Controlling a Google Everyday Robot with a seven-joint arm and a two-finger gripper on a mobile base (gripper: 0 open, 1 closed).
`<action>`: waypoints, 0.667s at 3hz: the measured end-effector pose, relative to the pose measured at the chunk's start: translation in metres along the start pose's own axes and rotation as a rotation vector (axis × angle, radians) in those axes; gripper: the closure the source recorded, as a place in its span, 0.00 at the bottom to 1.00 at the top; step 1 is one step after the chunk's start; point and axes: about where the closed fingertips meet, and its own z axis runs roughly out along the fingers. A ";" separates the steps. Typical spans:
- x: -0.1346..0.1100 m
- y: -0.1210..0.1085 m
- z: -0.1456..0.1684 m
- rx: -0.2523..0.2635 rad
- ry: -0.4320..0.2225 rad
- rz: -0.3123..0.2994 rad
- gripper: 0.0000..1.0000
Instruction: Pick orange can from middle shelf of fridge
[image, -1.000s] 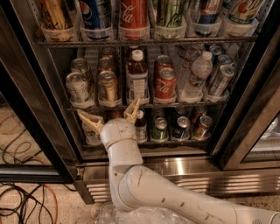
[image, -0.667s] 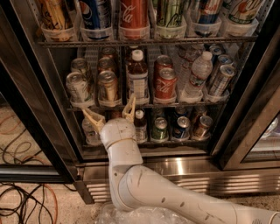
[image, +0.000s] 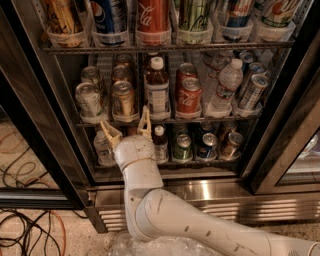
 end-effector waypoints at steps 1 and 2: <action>0.000 0.000 0.000 -0.003 0.002 -0.001 0.26; -0.001 0.001 0.002 -0.014 0.001 -0.004 0.19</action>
Offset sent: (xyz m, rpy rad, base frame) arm 0.0010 0.0030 0.0026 -0.0145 -0.0035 0.0272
